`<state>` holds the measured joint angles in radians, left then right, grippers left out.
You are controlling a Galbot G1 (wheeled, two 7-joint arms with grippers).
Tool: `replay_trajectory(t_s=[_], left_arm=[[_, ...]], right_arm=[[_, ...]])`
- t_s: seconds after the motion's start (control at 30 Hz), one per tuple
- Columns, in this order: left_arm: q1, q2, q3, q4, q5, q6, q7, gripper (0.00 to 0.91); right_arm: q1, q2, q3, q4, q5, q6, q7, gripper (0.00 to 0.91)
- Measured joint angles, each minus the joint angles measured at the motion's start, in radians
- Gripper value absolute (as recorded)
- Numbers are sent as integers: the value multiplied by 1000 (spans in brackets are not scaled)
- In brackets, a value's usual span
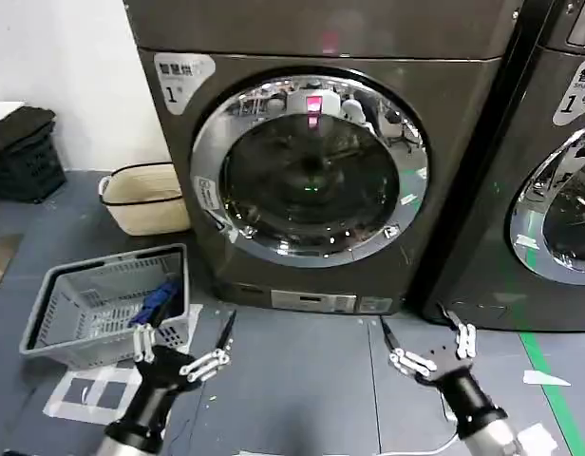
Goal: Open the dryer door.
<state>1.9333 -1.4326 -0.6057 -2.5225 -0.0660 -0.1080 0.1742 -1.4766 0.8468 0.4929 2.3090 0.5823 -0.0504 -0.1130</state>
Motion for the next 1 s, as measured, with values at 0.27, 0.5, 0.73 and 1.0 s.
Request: replay_trajectory(t_s=[0.27, 0.5, 0.73, 1.0], left_arm=[[5, -8, 2, 0, 11, 0, 1, 907], [4, -10, 2, -1, 19, -2, 1, 907], [2, -13, 2, 1, 20, -3, 1, 907], [5, -20, 6, 2, 24, -4, 1, 907]], right_arm=[[237, -93, -168, -88, 65, -5, 7, 907], [440, -103, -319, -153, 80, -14, 36, 907], [627, -76, -468, -219, 93, -30, 55, 907], [783, -39, -593, -279, 103, -41, 74, 907]])
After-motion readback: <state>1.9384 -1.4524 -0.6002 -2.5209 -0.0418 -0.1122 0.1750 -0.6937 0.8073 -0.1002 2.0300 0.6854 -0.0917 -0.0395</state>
